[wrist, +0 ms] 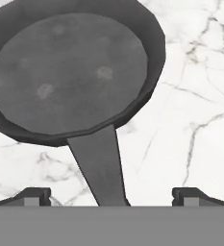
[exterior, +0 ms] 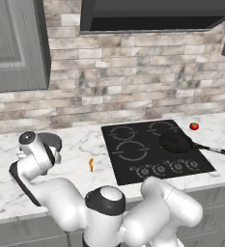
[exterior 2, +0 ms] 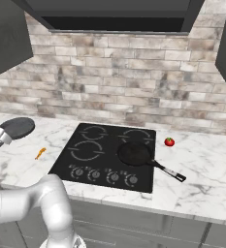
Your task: Place both pans onto different burners. Then place the tomato and the shrimp on different pans.
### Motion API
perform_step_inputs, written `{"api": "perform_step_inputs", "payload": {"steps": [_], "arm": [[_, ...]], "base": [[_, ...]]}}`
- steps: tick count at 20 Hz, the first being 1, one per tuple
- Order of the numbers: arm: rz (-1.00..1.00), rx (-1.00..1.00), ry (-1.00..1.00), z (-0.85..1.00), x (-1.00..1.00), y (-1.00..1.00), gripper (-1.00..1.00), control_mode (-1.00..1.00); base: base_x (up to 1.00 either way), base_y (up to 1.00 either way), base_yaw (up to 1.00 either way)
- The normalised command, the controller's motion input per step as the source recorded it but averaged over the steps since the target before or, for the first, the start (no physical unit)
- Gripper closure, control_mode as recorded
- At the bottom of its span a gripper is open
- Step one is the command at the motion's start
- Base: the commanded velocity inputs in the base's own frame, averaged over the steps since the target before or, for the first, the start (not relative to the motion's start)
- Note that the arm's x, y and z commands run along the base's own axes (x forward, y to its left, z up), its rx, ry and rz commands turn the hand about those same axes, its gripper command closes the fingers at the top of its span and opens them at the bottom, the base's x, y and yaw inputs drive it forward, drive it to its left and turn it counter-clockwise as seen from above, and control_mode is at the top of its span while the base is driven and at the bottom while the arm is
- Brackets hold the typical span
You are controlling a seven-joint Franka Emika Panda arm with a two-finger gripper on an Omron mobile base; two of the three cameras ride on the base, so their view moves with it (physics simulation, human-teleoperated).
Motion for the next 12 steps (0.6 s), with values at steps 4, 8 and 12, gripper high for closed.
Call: {"api": "perform_step_inputs", "payload": {"steps": [4, 8, 12], "arm": [[-0.01, 0.0, 0.0, -0.1, 0.11, 0.01, -1.0, -1.0], [-0.01, 0.0, 0.0, -0.2, 0.12, 0.09, -1.0, -1.0], [0.0, 0.0, 0.0, -0.18, 0.18, 0.2, -1.0, -1.0]], "base": [[0.0, 0.0, 0.0], [0.0, 0.0, 0.0], [0.0, 0.0, 0.0]]}}
